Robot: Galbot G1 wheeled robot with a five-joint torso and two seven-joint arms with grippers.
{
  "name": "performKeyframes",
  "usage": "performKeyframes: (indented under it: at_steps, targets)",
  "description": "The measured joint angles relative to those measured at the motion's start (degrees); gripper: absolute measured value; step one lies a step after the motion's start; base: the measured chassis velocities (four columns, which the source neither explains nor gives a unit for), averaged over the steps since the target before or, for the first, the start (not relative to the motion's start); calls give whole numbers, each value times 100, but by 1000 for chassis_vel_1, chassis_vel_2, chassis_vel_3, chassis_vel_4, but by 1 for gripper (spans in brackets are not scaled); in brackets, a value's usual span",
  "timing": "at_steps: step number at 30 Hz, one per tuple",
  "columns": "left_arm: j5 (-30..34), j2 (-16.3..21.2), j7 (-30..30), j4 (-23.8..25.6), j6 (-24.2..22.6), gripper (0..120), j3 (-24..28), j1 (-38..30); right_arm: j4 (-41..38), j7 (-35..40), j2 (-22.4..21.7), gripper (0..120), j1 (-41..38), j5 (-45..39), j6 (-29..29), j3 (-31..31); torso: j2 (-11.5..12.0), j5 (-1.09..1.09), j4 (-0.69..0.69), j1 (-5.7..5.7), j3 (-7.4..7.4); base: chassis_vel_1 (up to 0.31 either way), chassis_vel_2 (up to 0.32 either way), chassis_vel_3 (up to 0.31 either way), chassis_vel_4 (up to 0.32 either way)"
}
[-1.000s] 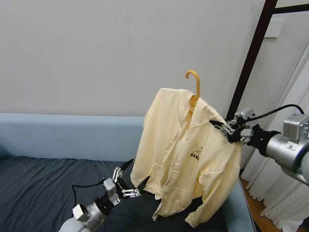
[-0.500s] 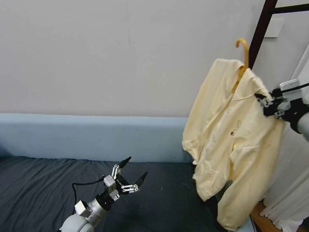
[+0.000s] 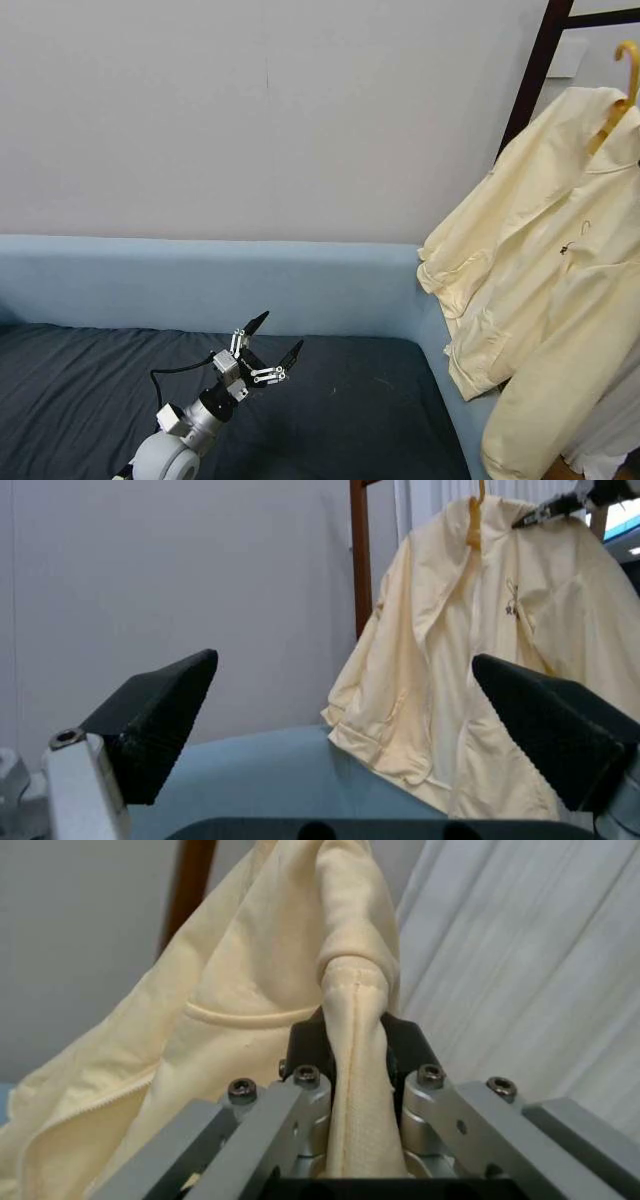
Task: Pick up the clothes from the sofa and hang them on the clothes hanger.
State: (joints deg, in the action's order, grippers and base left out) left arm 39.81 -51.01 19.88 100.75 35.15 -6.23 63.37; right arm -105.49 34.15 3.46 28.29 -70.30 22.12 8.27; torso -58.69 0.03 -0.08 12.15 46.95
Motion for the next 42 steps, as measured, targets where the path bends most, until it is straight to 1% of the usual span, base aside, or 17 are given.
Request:
performKeyframes:
  at_steps: [2,6,9,11,12,13,17,18,21,23,24,25,28,29,33,36,42]
  targets:
    - [-4,1,-29,41,-26,100,-5,9,193,-55,152,7,-16,188,-19,-33,0,0,0,0,0,0,0,0,0]
    - [-23,57,-243,247,-154,100,-67,16,1075,-293,898,7,-316,781,-131,-178,0,0,-1,0,0,0,0,0,0]
    - [-26,100,-339,292,-181,100,-105,23,1404,-410,1160,7,-640,1002,-192,-332,0,-1,-1,0,0,0,0,0,0]
    - [-29,142,-400,293,-186,100,-130,30,1746,-509,1393,7,-1235,1178,-255,-804,-1,-4,-3,0,-1,0,0,0,0]
    - [-31,152,-417,289,-186,100,-143,33,1940,-573,1512,7,-1562,1265,-316,-1084,0,-4,0,0,-1,0,0,0,0]
    - [-31,152,-417,289,-186,100,-143,33,1940,-573,1512,7,-1562,1265,-316,-1084,0,-4,0,0,-1,0,0,0,0]
    - [-40,151,-505,276,-203,100,-156,46,2449,-547,2052,7,-2591,1361,-371,-2049,0,-2,-1,0,0,0,0,0,0]
    - [-40,151,-505,276,-203,100,-156,46,2449,-547,2052,7,-2591,1361,-371,-2049,0,-2,-1,0,0,0,0,0,0]
    - [-42,155,-569,264,-220,100,-163,41,2667,-393,2495,7,-3369,1414,-287,-2607,0,-5,2,1,0,0,0,0,0]
    - [-33,164,-590,256,-222,100,-179,41,2788,-338,2679,7,-3786,1487,-210,-2897,0,-7,2,1,0,0,0,0,0]
    - [-33,164,-590,256,-222,100,-179,41,2788,-338,2679,7,-3786,1487,-210,-2897,0,-7,2,1,0,0,0,0,0]
    - [-14,179,-599,251,-222,100,-203,57,2921,-275,2825,7,-4172,1526,-126,-3186,0,-6,2,1,0,0,0,0,0]
    - [3,208,-602,208,-201,100,-236,91,3126,-179,2982,7,-4800,1529,97,-3710,0,-6,-1,1,-1,0,0,0,0]
    - [3,208,-602,208,-201,100,-236,91,3126,-179,2982,7,-4800,1529,97,-3710,0,-6,-1,1,-1,0,0,0,0]
    - [3,178,-602,161,-169,100,-254,90,3351,91,3181,7,-5443,1392,344,-4252,0,-5,-2,1,-1,0,0,0,0]
    - [3,161,-603,161,-158,100,-254,91,3408,273,3274,7,-5625,1242,422,-4380,0,-5,-2,0,-1,0,0,0,0]
    - [-5,137,-602,155,-97,100,-275,127,3537,1141,3643,7,-6076,319,552,-4578,0,-4,0,1,0,0,0,0,0]
